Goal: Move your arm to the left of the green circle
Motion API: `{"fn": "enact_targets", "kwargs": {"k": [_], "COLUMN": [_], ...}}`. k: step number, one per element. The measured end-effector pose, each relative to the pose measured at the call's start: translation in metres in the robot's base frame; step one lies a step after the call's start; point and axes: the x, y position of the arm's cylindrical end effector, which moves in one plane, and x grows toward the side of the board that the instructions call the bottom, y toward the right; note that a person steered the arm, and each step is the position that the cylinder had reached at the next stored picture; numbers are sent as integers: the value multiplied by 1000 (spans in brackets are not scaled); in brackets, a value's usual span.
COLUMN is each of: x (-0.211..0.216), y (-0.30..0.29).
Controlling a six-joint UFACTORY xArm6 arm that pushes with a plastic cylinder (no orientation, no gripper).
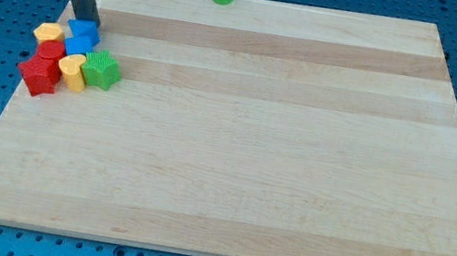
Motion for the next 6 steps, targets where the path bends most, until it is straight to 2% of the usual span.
{"fn": "enact_targets", "kwargs": {"k": [1, 2, 4, 6], "x": [8, -9, -118, -128], "y": [0, 31, 77, 110]}}
